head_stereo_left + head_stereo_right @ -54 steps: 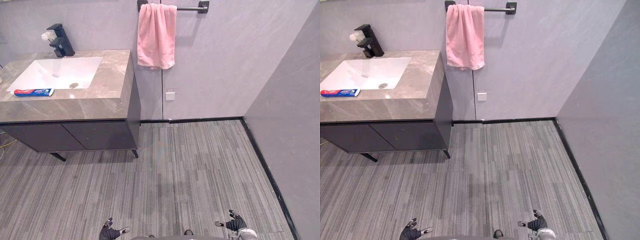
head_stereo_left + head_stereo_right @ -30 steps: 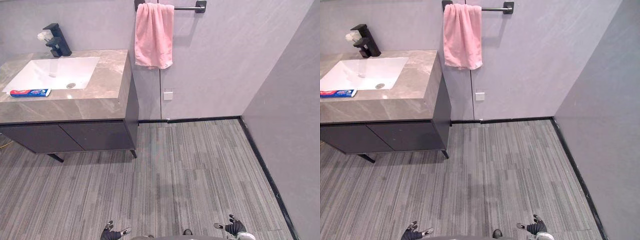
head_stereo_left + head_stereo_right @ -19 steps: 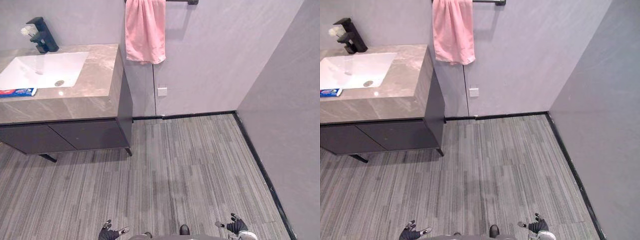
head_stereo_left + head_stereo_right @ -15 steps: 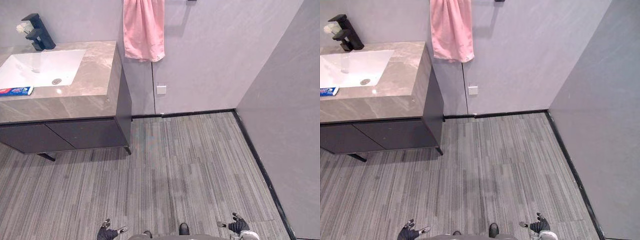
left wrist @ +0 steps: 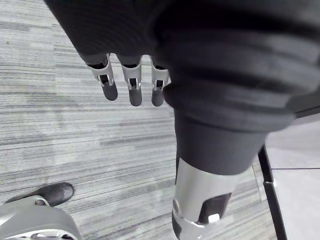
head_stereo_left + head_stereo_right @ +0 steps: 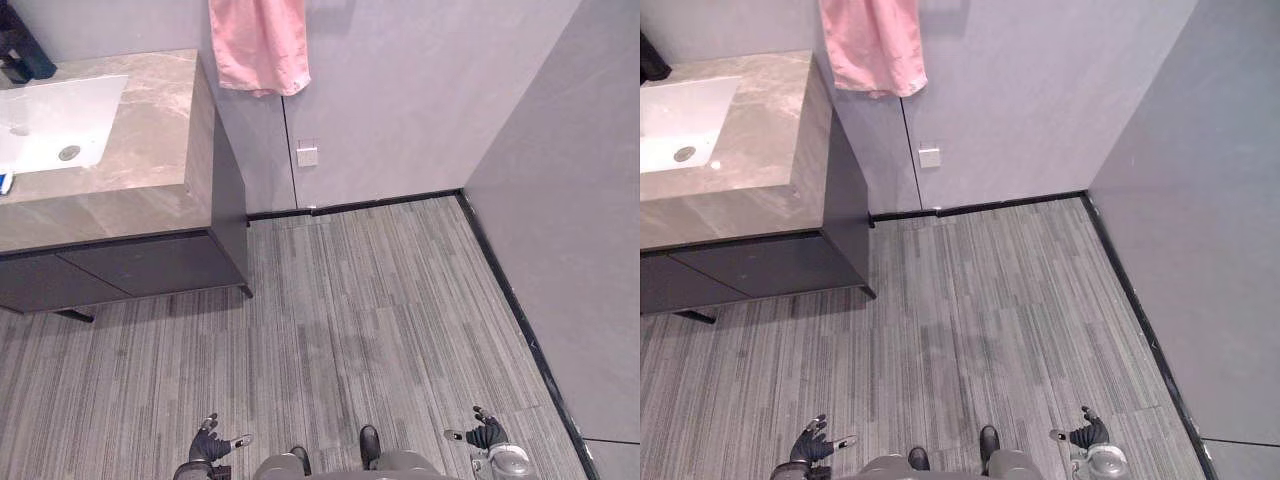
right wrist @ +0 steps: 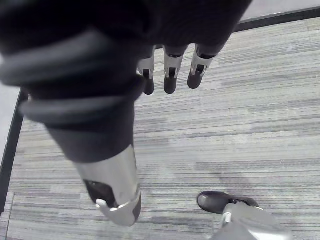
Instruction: Organize washtable
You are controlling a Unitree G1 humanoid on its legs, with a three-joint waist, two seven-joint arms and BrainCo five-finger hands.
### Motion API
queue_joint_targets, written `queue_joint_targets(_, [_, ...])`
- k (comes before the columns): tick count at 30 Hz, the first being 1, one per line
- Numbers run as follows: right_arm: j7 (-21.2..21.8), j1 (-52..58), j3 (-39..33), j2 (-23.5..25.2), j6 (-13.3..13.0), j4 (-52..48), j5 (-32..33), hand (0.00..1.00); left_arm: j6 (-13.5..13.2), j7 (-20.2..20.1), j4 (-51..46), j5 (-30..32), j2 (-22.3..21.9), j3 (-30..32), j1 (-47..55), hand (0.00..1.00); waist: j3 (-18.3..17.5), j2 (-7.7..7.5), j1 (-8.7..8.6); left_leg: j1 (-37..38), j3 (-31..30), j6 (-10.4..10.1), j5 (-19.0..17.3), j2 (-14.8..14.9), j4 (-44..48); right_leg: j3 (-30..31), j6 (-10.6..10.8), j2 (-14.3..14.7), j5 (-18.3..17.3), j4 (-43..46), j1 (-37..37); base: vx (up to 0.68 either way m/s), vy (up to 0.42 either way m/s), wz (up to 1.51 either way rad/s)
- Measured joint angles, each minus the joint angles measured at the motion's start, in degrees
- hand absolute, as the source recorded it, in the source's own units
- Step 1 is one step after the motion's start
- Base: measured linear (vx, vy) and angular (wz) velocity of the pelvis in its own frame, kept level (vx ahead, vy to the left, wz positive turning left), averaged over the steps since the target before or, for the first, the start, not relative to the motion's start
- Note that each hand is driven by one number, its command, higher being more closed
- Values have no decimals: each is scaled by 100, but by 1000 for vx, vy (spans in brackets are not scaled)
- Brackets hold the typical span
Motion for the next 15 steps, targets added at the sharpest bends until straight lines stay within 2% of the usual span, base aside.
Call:
queue_joint_targets(2, [10, 16, 41, 42, 28, -15, 2, 0, 0, 3, -95, -9, 143, -100, -108, 0, 74, -38, -102, 336, -16, 10, -174, -72, -178, -586, -102, -359, -411, 433, -303, 211, 46, 5])
queue_joint_targets(4, [8, -3, 57, 38, 31, -20, 2, 0, 3, 7, -95, -11, 144, -91, -168, 0, 83, -43, -207, 486, -22, -39, -197, 25, -294, -752, -124, -349, -401, 177, -564, 251, -44, 4])
queue_joint_targets(5, [4, -4, 130, 8, 32, -29, 3, 0, 3, 8, -91, -13, 147, -94, -192, 0, 94, -21, -301, 579, -33, -124, -207, 112, -381, -804, -215, -325, -281, -217, -715, 293, -101, 5])
queue_joint_targets(6, [4, -1, 137, -6, 30, -40, 4, 0, 4, 8, -91, -13, 149, -97, -209, 0, 100, -11, -324, 636, -35, -177, -230, 153, -420, -810, -255, -308, -140, -474, -766, 353, -149, 8])
queue_joint_targets(7, [4, 95, 135, -21, 34, -35, 5, 0, 4, 8, -83, -13, 137, -105, -234, 0, 97, -35, -348, 800, -57, -325, -293, 194, -473, -788, -421, -271, 617, -1029, -745, 418, -182, -7])
queue_joint_targets(8, [-2, 120, 110, -63, 40, -31, 8, 0, 2, -7, -45, -9, 28, -156, -278, 0, 107, 97, -333, 861, -75, -440, -295, 388, -480, -896, -659, -127, 714, -943, -675, 412, -192, -5])
queue_joint_targets(10, [6, 85, 88, -55, 46, -33, 17, 0, -9, -7, -33, -7, -37, -157, -354, 0, 130, 153, -438, 800, -249, -767, -88, 464, -246, -963, -818, -121, 417, -772, -671, 386, -212, 6])
queue_joint_targets(12, [3, 67, 88, -34, 44, -30, 12, 0, -3, -1, -29, -7, -114, -142, -368, 0, 137, 194, -459, 541, -371, -919, 257, 545, 475, -1013, -903, -85, 321, -925, -385, 427, -237, 9])
queue_joint_targets(13, [3, 105, 92, -23, 44, -29, 12, 0, -3, 0, -28, -6, -170, -142, -365, 0, 149, 208, -454, 334, -458, -977, 496, 632, 1148, -1032, -907, -47, 316, -1234, -31, 463, -216, 21])
queue_joint_targets(14, [-6, 175, 108, -21, 38, -33, 12, 0, -7, 0, -31, -7, -280, -132, -335, 0, 159, 205, -422, -86, -548, -956, 644, 880, 2517, -1044, -910, 14, 318, -1805, 649, 371, -156, 20])
queue_joint_targets(15, [-9, 178, 125, -17, 38, -38, 12, 0, -8, -1, -35, -7, -321, -130, -306, 0, 159, 216, -409, -235, -503, -913, 594, 998, 3023, -1043, -913, 55, 321, -1967, 877, 411, -152, 11])
